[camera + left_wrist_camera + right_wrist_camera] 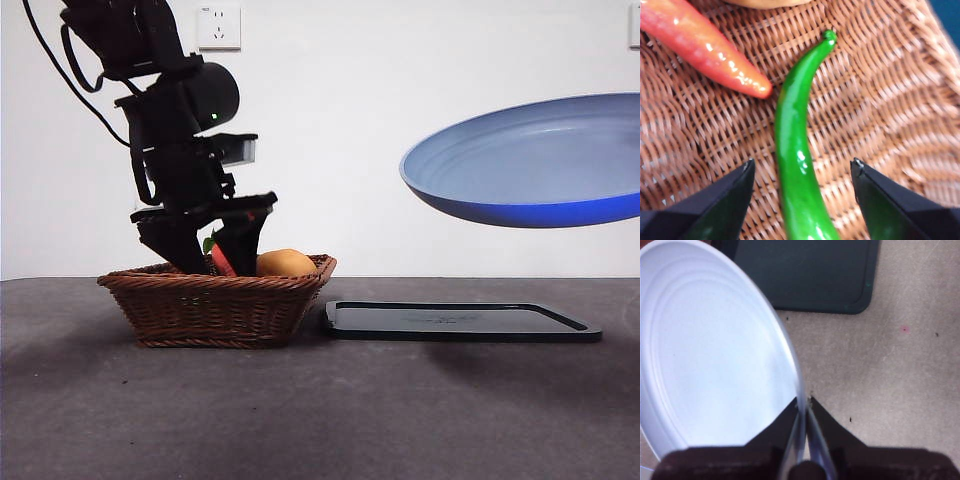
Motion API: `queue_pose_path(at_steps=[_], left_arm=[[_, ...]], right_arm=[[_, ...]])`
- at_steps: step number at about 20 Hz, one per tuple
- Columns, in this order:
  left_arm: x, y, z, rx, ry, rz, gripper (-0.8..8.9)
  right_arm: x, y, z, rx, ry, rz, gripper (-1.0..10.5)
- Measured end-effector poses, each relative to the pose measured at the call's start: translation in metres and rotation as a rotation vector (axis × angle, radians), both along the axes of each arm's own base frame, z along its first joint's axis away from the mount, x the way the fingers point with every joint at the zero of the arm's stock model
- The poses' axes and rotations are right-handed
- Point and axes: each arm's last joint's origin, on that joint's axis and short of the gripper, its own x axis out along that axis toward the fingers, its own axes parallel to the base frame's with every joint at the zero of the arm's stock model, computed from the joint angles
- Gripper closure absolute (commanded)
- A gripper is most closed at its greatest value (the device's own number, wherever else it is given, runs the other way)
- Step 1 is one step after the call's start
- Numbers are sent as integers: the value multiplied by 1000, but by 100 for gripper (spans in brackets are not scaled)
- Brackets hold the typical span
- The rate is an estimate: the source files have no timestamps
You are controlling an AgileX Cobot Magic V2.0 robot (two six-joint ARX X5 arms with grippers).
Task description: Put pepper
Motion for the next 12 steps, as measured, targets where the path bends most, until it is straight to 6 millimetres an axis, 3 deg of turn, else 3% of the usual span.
queue_pose_path(at_steps=[10, 12], left_arm=[[3, -4, -17, 36, 27, 4, 479], [3, -6, -17, 34, 18, 0, 524]], right_arm=[[0, 0, 0, 0, 1, 0, 943], [0, 0, 0, 0, 1, 0, 943]])
